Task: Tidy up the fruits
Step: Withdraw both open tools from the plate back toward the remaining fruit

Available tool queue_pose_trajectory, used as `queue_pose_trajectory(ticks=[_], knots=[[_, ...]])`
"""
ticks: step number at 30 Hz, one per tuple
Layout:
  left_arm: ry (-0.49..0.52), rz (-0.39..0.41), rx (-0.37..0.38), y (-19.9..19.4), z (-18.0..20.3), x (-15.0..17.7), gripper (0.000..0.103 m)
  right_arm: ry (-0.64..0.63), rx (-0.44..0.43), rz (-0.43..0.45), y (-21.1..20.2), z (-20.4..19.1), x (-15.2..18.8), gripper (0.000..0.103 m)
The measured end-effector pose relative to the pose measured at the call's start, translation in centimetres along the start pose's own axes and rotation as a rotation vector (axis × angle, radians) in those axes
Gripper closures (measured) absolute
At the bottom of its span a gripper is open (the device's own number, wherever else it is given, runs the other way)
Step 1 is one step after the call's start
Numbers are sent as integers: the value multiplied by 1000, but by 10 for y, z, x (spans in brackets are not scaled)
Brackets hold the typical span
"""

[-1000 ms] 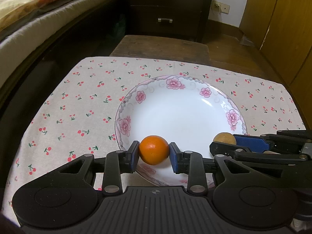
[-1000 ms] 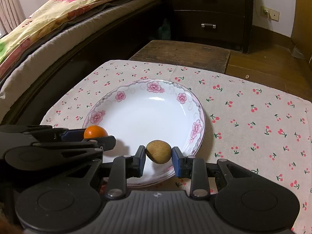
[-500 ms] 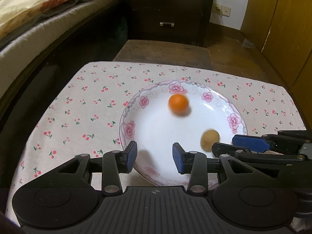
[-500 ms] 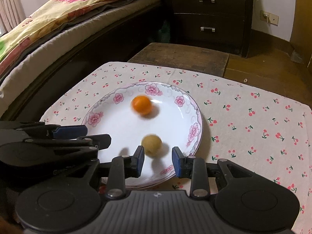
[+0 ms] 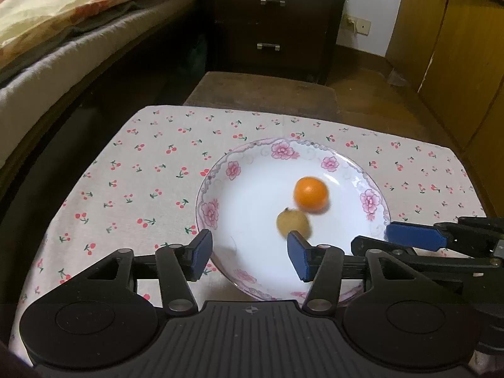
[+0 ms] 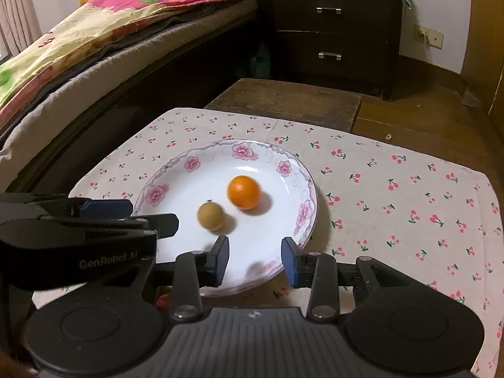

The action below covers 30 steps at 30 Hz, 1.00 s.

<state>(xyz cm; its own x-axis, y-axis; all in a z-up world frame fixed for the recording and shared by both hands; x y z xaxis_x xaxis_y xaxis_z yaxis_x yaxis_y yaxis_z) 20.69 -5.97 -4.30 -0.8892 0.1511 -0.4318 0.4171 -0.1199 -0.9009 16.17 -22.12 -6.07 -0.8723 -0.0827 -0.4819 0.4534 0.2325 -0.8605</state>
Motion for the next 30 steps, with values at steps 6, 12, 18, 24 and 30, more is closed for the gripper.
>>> queue_pose_trajectory(ticks=[6, 12, 18, 24, 30], knots=[[4, 15, 2, -9, -3, 6, 35, -10, 8, -5, -5, -2, 8, 59], [1, 19, 4, -14, -6, 10, 34, -23, 7, -10, -9, -9, 15, 58], [-9, 17, 3, -19, -16, 16, 33, -18, 1, -16, -13, -12, 22, 58], [-25, 12, -1, -23, -28, 25, 32, 3, -18, -27, -17, -15, 29, 58], [-27, 0, 3, -28, -34, 37, 32, -12, -23, -31, -23, -24, 37, 58]])
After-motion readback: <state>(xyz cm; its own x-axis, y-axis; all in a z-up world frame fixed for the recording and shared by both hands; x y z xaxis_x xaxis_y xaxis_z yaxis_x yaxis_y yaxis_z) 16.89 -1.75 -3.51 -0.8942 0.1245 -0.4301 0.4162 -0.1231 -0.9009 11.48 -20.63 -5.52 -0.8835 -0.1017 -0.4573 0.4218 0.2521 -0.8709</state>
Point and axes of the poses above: each gripper's, at about its wrist camera, not at the fingertips, and y roughly the way its jaws point, z to its right, x to its underside, the point moved 5 cm from there along y, roughly the way its jaws point, and after that the axes turned 13 degrees about -z, right-handed, at the moved point
